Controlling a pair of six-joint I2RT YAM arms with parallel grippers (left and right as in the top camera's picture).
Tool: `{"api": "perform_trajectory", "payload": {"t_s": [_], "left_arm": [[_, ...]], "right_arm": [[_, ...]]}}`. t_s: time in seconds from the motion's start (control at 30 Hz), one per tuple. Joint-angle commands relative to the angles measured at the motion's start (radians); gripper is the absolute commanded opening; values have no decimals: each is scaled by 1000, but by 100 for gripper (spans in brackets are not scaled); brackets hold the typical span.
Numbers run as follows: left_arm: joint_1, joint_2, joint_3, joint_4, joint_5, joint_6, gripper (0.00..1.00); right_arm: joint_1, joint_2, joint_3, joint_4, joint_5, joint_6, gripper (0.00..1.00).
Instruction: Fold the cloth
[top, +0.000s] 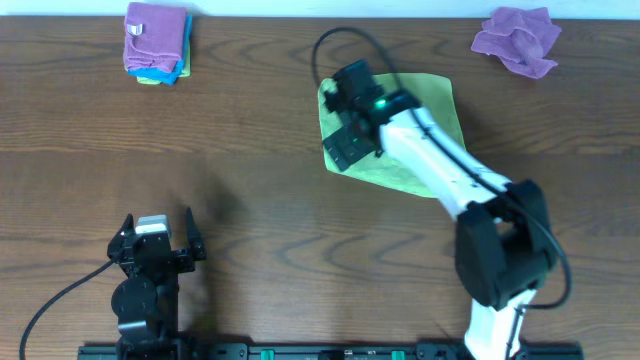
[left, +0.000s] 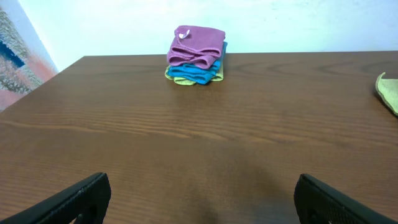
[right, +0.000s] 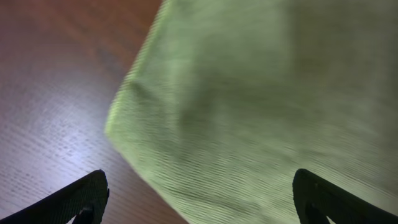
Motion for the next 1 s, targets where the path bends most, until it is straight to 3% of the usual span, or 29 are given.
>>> {"api": "perform_trajectory", "payload": {"t_s": [0.0,0.7,0.97], "left_arm": [[4,-5,-29,-8,-11,0,95],[4,-5,-29,-8,-11,0,95],[4,-5,-29,-8,-11,0,95]], "right_arm": [[55,47,-7,6,65,-37,95],[104,140,-7,103,139,-27,96],[104,154,-7,48,326,55,92]]}}
